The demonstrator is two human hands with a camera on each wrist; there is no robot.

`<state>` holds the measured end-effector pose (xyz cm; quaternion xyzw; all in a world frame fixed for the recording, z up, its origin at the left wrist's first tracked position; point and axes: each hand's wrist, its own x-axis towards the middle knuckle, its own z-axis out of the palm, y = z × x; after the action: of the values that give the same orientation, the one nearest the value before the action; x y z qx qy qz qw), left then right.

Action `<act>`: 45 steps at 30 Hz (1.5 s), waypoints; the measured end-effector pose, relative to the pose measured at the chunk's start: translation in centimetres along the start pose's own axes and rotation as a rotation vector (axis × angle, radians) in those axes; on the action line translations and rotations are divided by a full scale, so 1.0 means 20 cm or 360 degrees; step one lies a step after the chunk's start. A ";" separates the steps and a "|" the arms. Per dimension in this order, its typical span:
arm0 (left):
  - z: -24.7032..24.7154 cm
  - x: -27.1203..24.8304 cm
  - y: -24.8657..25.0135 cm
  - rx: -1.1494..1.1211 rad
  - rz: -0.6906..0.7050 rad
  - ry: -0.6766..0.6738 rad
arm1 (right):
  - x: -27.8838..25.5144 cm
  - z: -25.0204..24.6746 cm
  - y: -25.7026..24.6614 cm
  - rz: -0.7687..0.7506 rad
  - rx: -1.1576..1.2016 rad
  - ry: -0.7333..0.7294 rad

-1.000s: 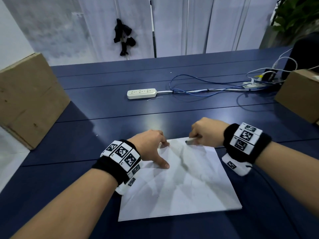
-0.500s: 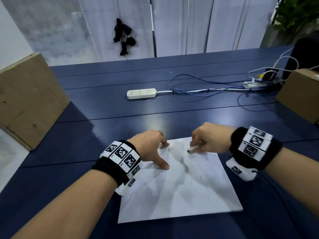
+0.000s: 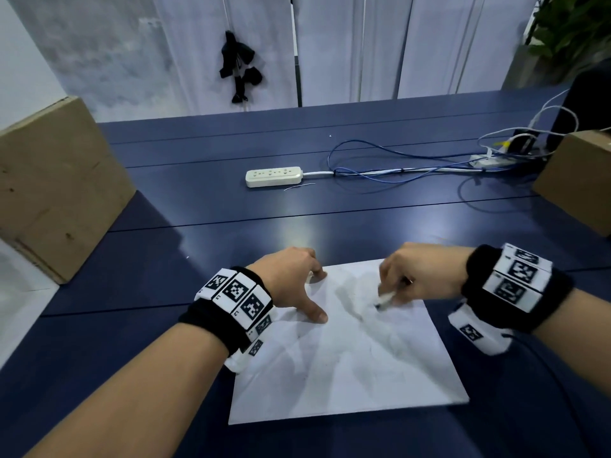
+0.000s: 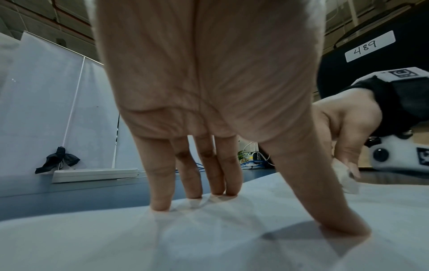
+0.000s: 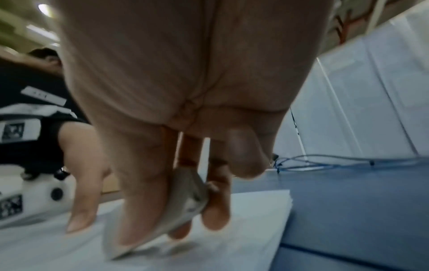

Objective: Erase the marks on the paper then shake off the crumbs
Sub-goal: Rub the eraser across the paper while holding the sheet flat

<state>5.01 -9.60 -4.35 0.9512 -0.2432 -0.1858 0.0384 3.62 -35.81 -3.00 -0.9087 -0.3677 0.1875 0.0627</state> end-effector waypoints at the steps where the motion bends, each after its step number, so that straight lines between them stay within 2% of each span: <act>1: 0.00 0.00 0.00 0.0004 0.0002 0.0002 | -0.01 0.00 -0.01 -0.0016 0.0045 -0.0067; 2: 0.00 0.00 0.00 0.0007 0.0005 0.0003 | 0.00 0.01 0.00 0.0022 0.0060 -0.0050; 6: 0.00 -0.01 0.01 -0.0002 -0.0001 0.0003 | 0.10 -0.04 0.09 0.0325 -0.0176 0.0305; 8: 0.00 -0.01 0.01 -0.0013 -0.0003 0.0013 | 0.12 -0.06 0.12 0.0387 -0.0276 0.0360; 11: 0.01 -0.01 0.00 -0.0013 0.0001 0.0016 | 0.04 -0.02 0.02 0.0238 -0.0229 0.0237; 13: 0.00 -0.01 0.00 -0.0012 0.0010 0.0016 | -0.03 0.00 -0.05 0.0057 -0.0062 0.0046; 15: 0.00 -0.01 0.00 -0.0009 0.0010 0.0012 | -0.03 0.00 -0.07 0.0019 0.0047 -0.0083; 20: 0.00 -0.01 0.01 0.0010 0.0005 -0.0002 | 0.13 -0.05 0.08 0.0340 -0.0168 0.0314; 22: 0.00 -0.01 0.01 0.0007 0.0001 -0.0006 | 0.12 -0.03 0.08 0.0314 -0.0163 0.0318; 24: 0.01 -0.01 0.00 0.0004 -0.0001 -0.0011 | 0.05 -0.01 0.02 0.0173 -0.0082 0.0191; 27: 0.01 -0.01 0.00 -0.0008 0.0000 -0.0004 | -0.02 0.02 -0.05 -0.0022 0.0103 -0.0133; 29: 0.01 -0.01 0.00 -0.0018 0.0002 -0.0002 | 0.01 0.01 -0.02 0.0055 0.0117 -0.0056; 32: 0.00 -0.01 0.01 -0.0026 0.0001 -0.0002 | 0.11 -0.05 0.05 0.0291 -0.0031 0.0272; 34: 0.00 -0.01 0.00 -0.0026 0.0003 -0.0003 | 0.14 -0.05 0.09 0.0349 -0.0156 0.0373; 37: 0.01 0.00 0.00 -0.0024 0.0002 -0.0008 | 0.07 -0.01 0.04 0.0195 -0.0165 0.0282; 40: 0.01 0.00 0.00 -0.0023 0.0004 -0.0001 | -0.01 0.02 -0.03 -0.0018 -0.0049 -0.0014; 42: 0.01 0.00 0.00 -0.0022 0.0004 -0.0004 | 0.02 0.01 -0.02 0.0050 -0.0032 0.0001; 45: 0.01 0.00 0.00 -0.0024 0.0005 -0.0002 | 0.11 -0.03 0.05 0.0311 -0.0164 0.0245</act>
<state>4.93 -9.61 -4.45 0.9505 -0.2433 -0.1880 0.0457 5.95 -35.09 -3.31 -0.9539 -0.2808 0.1033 0.0256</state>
